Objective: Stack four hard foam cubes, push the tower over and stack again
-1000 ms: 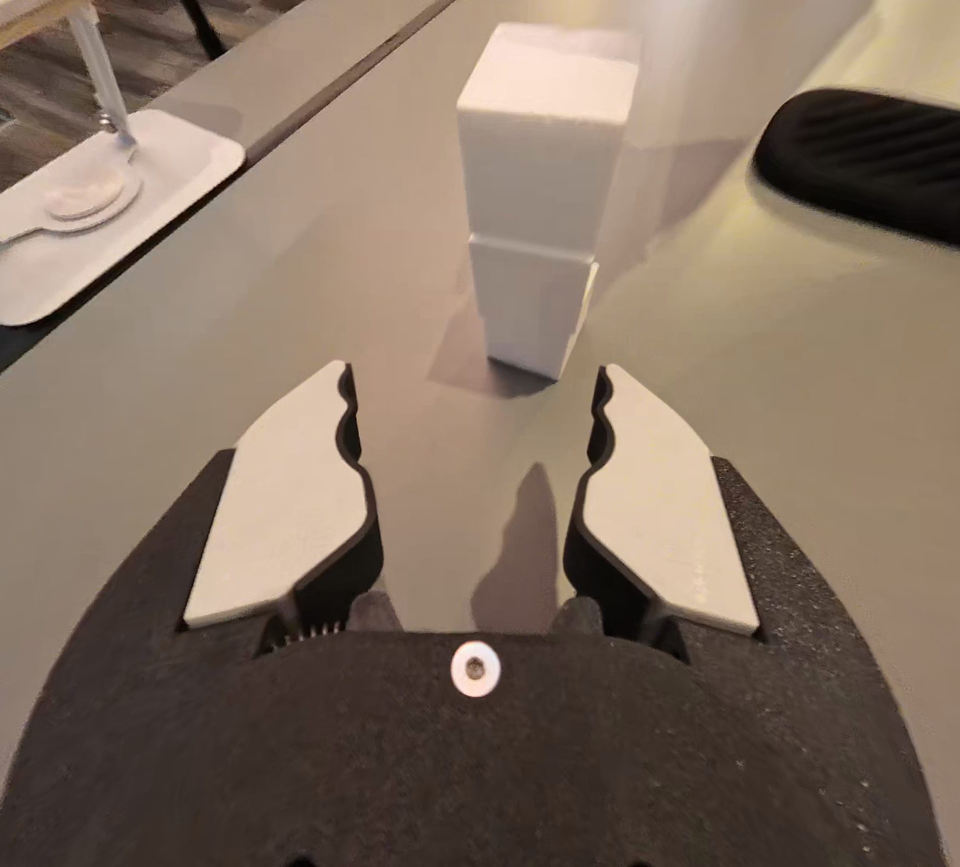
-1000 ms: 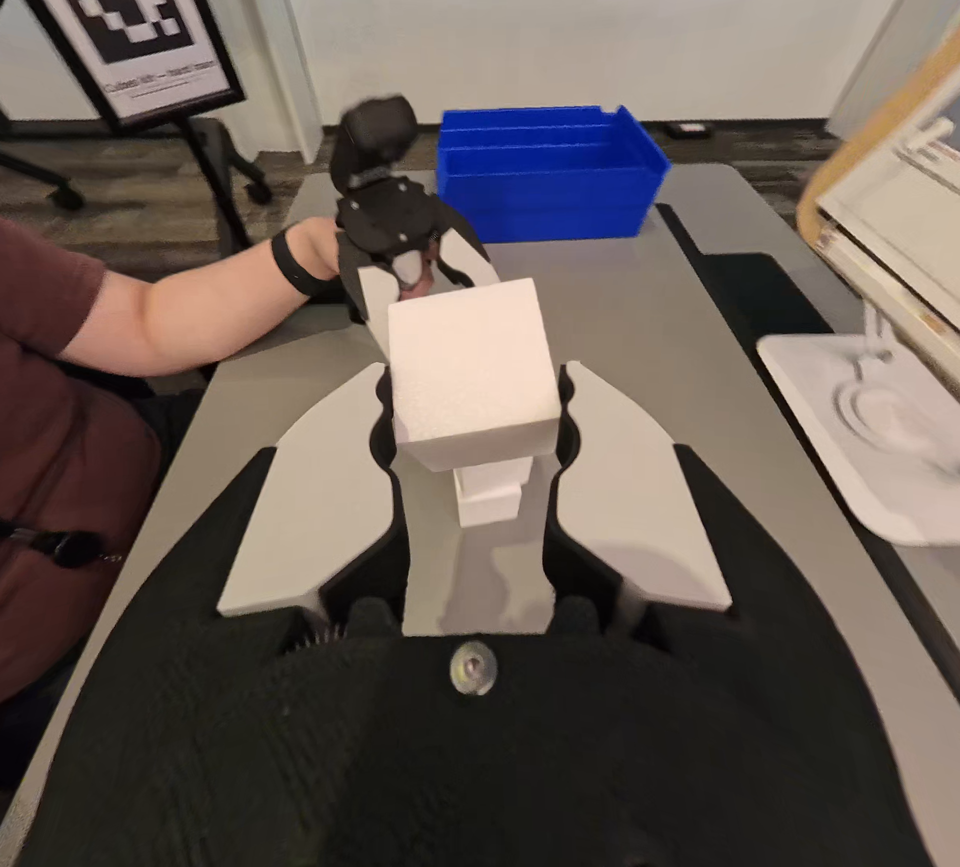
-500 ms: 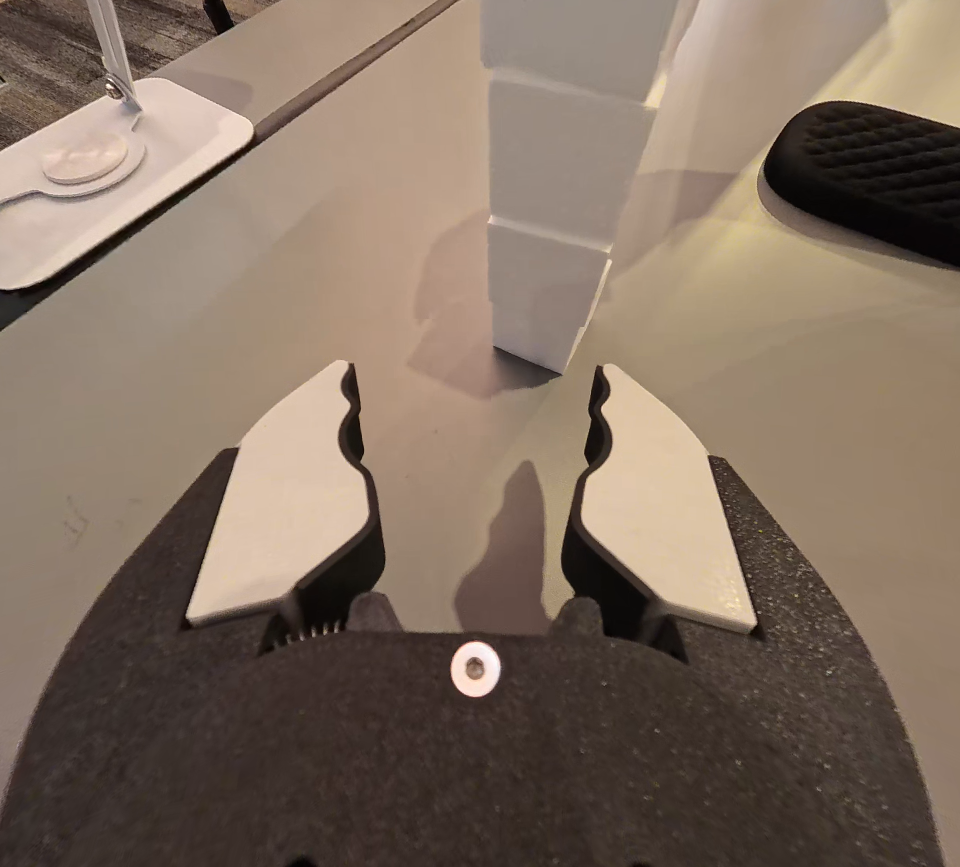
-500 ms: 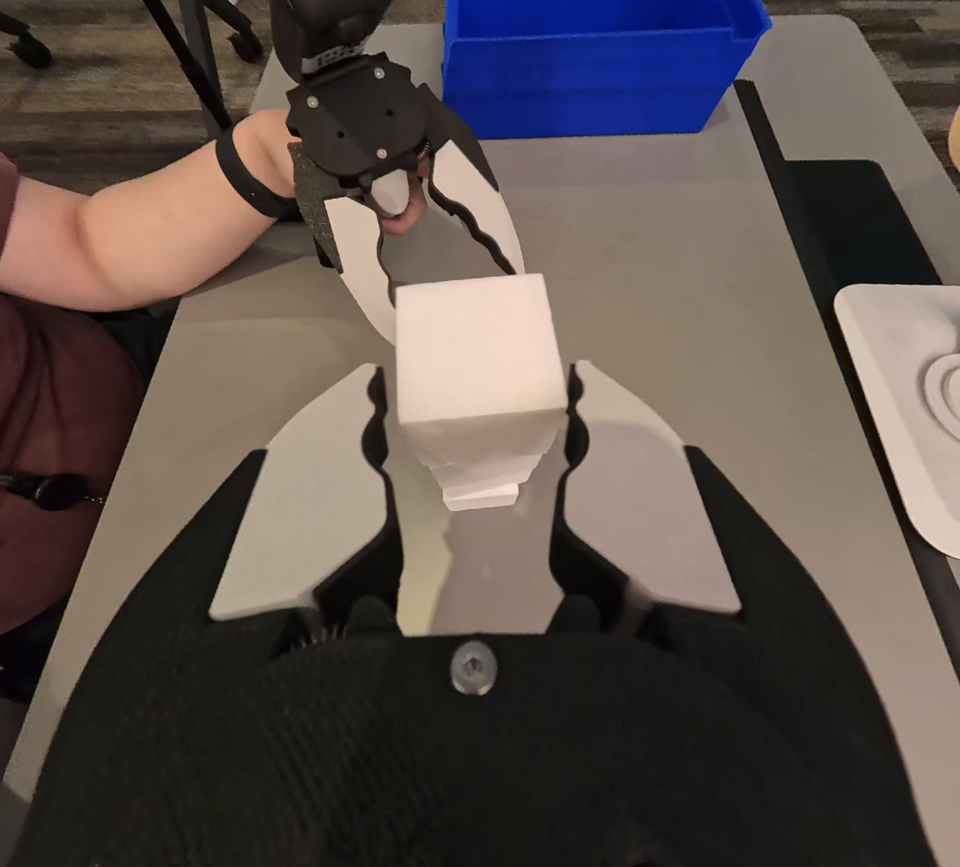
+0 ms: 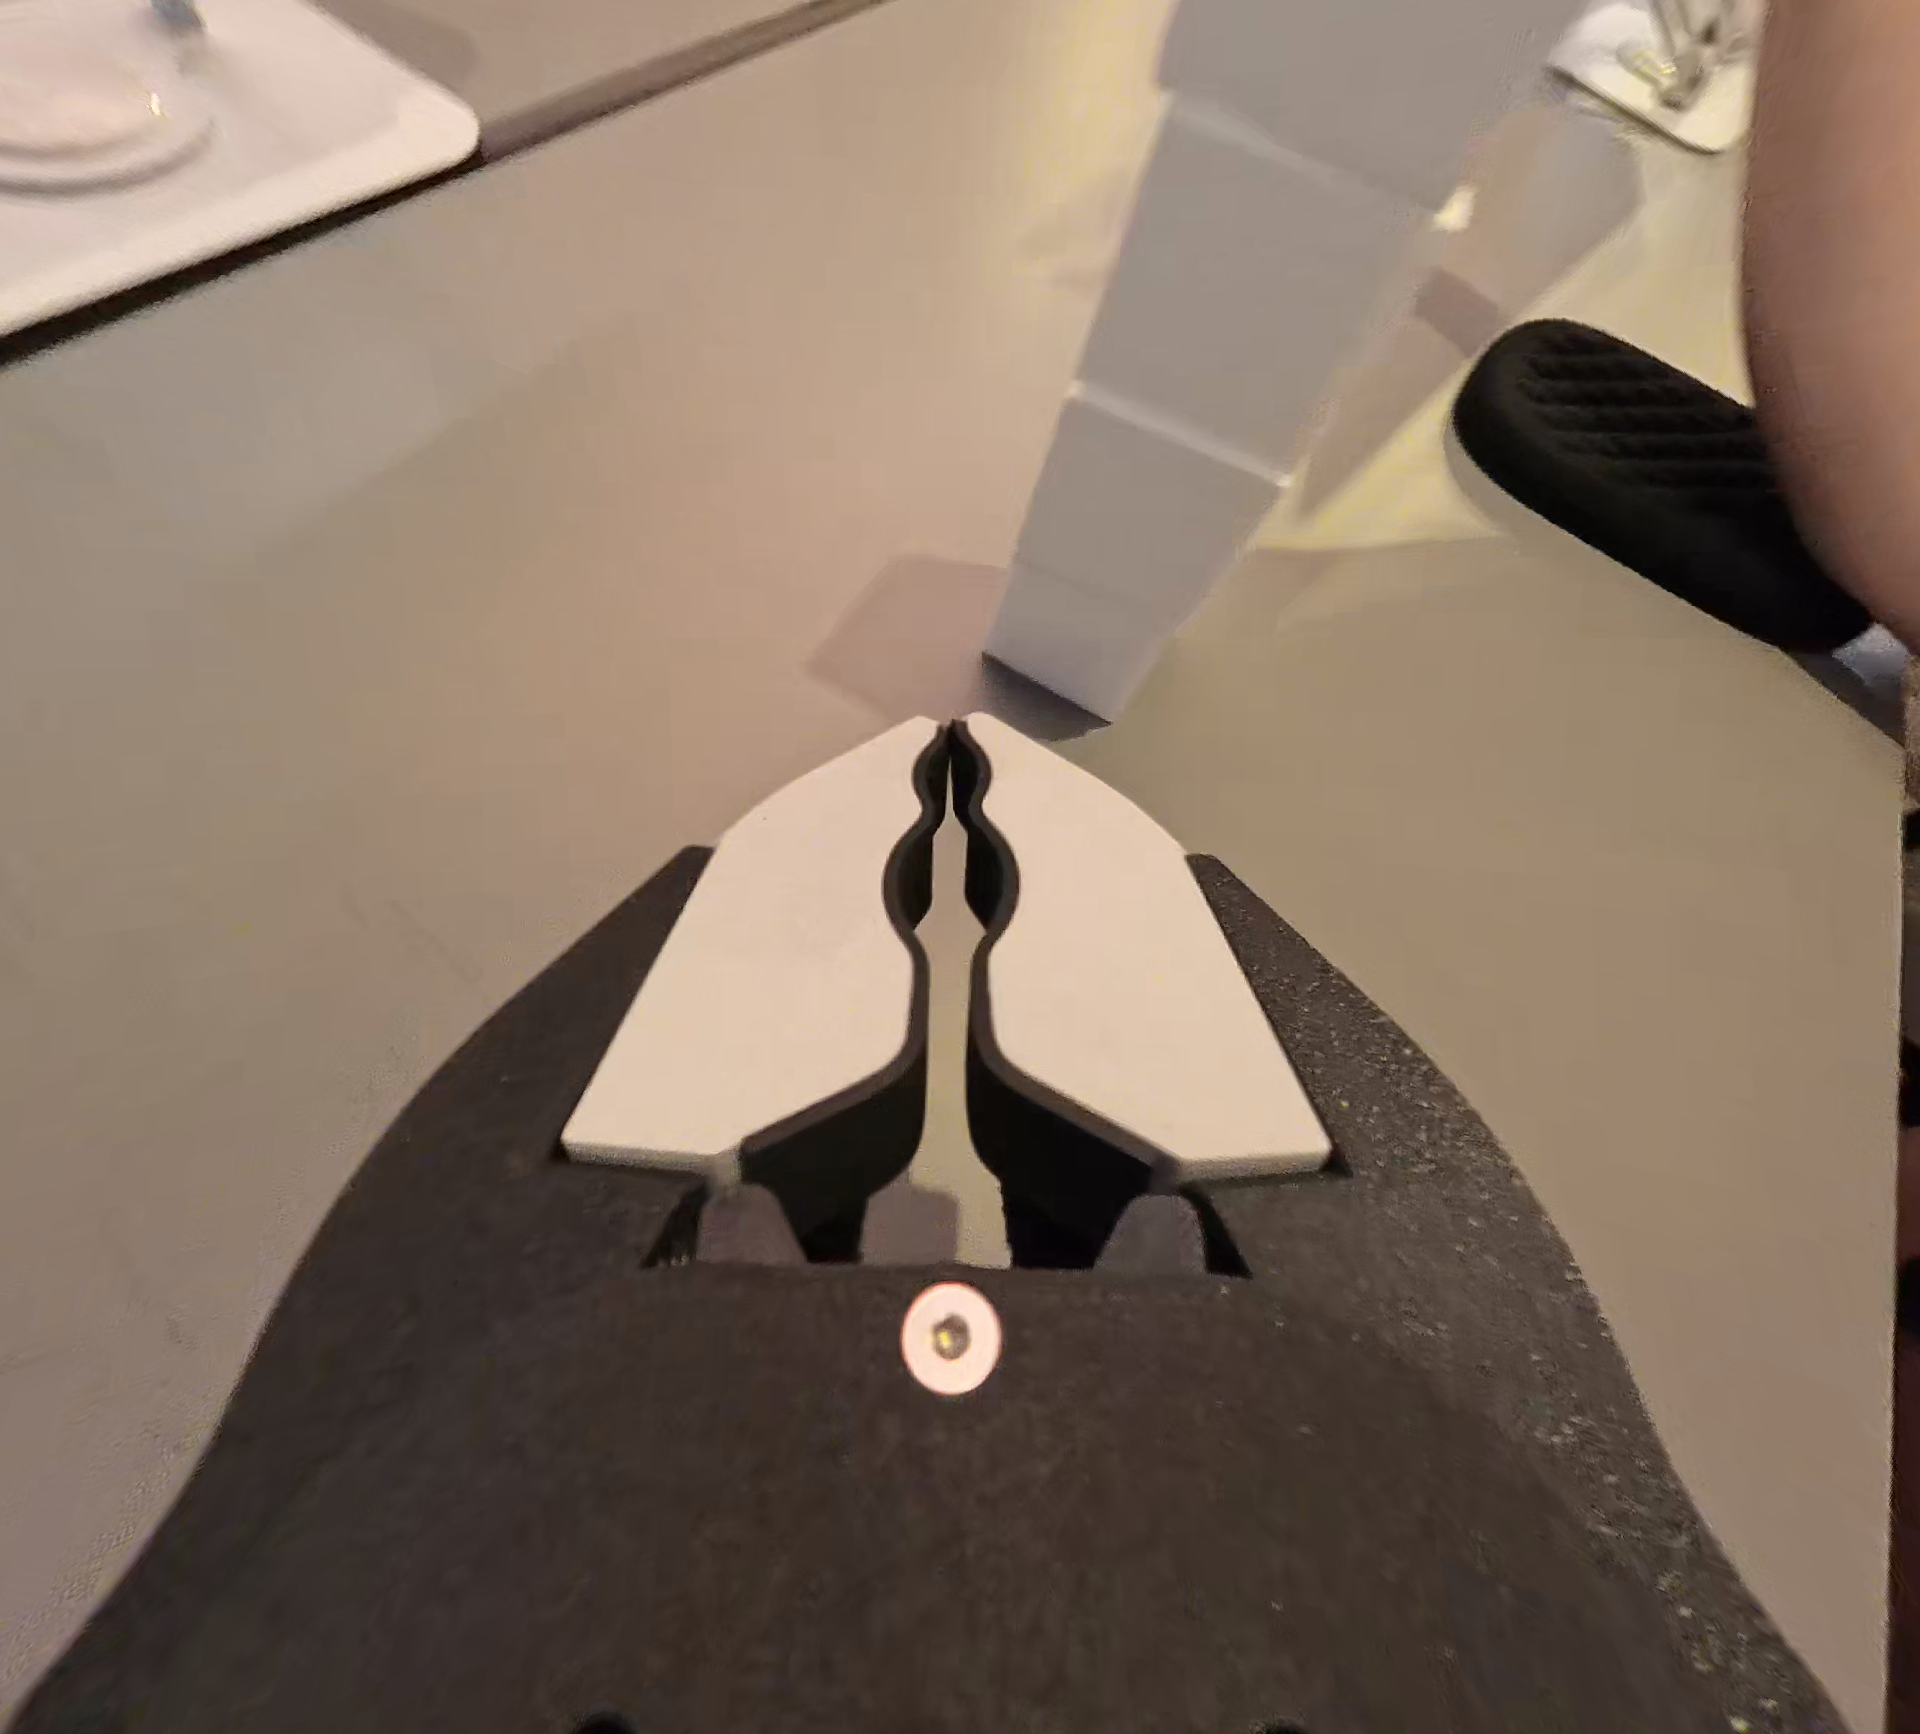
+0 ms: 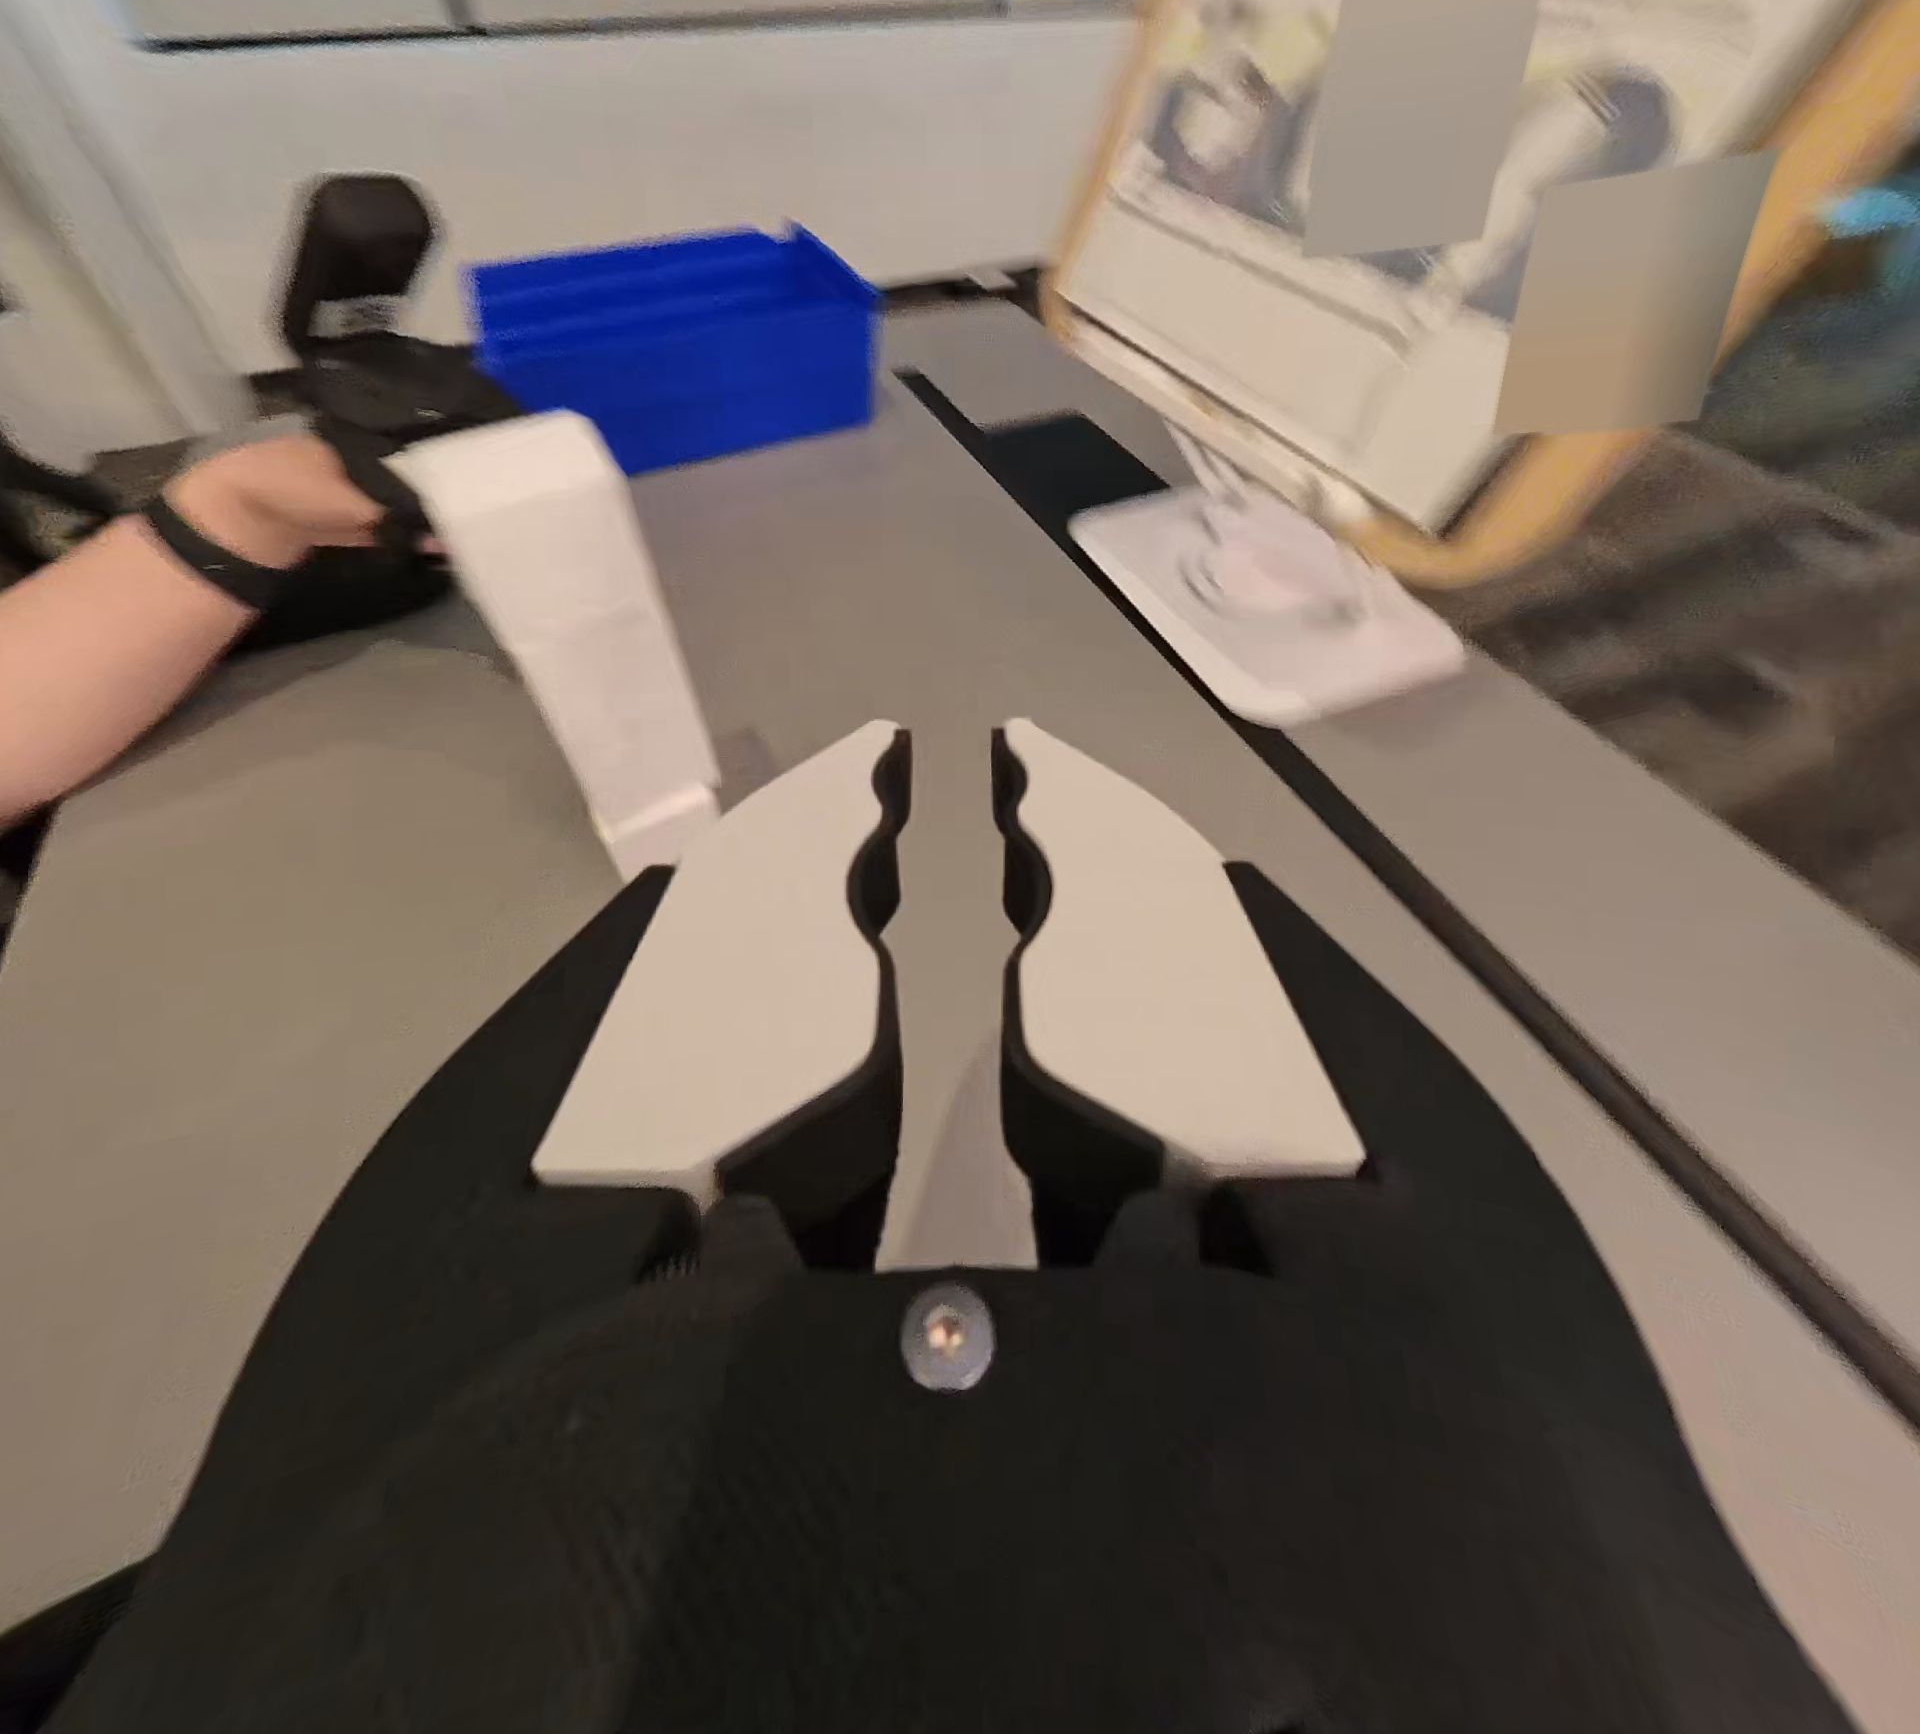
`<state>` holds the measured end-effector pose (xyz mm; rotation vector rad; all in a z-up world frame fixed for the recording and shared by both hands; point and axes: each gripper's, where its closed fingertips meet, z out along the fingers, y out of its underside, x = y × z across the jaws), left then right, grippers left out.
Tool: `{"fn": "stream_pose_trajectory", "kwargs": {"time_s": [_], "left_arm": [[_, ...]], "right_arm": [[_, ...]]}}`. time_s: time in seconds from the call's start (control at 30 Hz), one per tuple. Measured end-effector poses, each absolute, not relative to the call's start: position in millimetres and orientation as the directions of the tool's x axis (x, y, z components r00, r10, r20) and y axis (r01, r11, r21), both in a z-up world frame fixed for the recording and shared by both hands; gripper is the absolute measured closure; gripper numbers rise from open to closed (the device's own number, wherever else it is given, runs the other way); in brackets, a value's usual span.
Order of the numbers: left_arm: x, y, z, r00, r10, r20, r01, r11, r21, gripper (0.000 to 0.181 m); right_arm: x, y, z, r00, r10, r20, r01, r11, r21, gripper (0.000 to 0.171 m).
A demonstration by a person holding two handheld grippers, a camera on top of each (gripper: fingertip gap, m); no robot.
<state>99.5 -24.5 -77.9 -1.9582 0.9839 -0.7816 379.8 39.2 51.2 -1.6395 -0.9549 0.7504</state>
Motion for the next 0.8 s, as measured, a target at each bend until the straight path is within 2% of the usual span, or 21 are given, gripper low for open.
{"fn": "stream_pose_trajectory", "kwargs": {"time_s": [0.07,0.2,0.5,0.6,0.7,0.73,0.8], "left_arm": [[106,-24,-86,0.522,-0.834,0.177,-0.376,-0.411,-0.83,0.181],[136,-30,-86,0.506,-0.858,0.084,-0.453,-0.347,-0.821,0.181],[201,-23,-49,0.44,-0.89,-0.118,-0.586,-0.185,-0.789,0.181],[225,-19,-41,0.406,-0.9,-0.16,-0.623,-0.145,-0.769,0.181],[232,-7,-34,0.457,-0.87,-0.187,-0.61,-0.153,-0.777,0.181],[232,-5,-32,0.471,-0.864,-0.177,-0.583,-0.154,-0.798,0.176],[230,-2,-27,0.498,-0.855,-0.147,-0.504,-0.146,-0.851,0.151]], "right_arm": [[410,45,39,0.566,0.823,-0.044,0.211,-0.196,-0.957,0.16],[444,37,33,0.615,0.786,-0.057,0.189,-0.218,-0.958,0.166],[484,21,25,0.676,0.736,-0.041,0.237,-0.27,-0.933,0.165],[495,21,26,0.696,0.716,-0.052,0.207,-0.269,-0.94,0.164],[508,17,26,0.72,0.69,-0.07,0.17,-0.273,-0.947,0.162],[514,16,27,0.733,0.677,-0.072,0.158,-0.271,-0.949,0.159],[524,13,30,0.752,0.655,-0.079,0.122,-0.255,-0.959,0.152]]}}
